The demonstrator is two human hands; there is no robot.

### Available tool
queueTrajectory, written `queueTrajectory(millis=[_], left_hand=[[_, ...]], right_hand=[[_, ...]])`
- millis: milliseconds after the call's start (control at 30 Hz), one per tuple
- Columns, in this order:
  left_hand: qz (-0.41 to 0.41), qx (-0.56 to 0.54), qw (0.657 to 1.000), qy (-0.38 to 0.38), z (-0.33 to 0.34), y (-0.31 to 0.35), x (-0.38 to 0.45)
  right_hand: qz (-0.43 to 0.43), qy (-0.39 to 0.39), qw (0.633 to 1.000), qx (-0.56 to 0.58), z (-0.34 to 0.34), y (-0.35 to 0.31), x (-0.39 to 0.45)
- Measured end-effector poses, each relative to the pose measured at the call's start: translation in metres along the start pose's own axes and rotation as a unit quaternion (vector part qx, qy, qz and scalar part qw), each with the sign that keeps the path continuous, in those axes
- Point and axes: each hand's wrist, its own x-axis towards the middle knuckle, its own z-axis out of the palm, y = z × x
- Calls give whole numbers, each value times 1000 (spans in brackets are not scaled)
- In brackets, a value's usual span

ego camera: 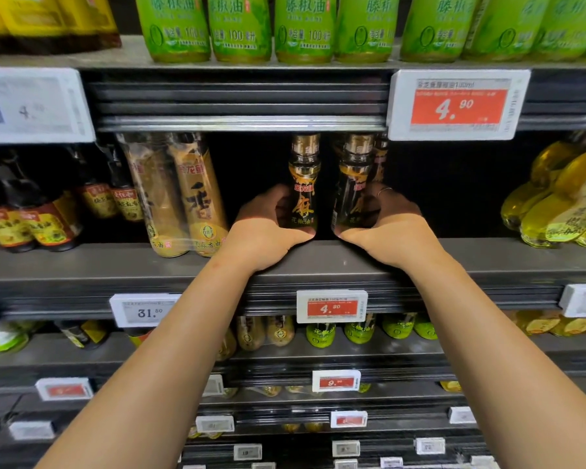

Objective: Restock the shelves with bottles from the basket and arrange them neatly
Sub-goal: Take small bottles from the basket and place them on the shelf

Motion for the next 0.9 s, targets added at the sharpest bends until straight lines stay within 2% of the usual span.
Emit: queueTrajectory(millis=[400, 900], left_hand=[[-8, -6, 1000, -17, -2, 8, -1], [-1, 29, 999, -18, 2, 14, 2]], right_hand=[[-18, 6, 995, -97, 10, 0, 1], [7, 12, 997, -77, 17, -3, 6]])
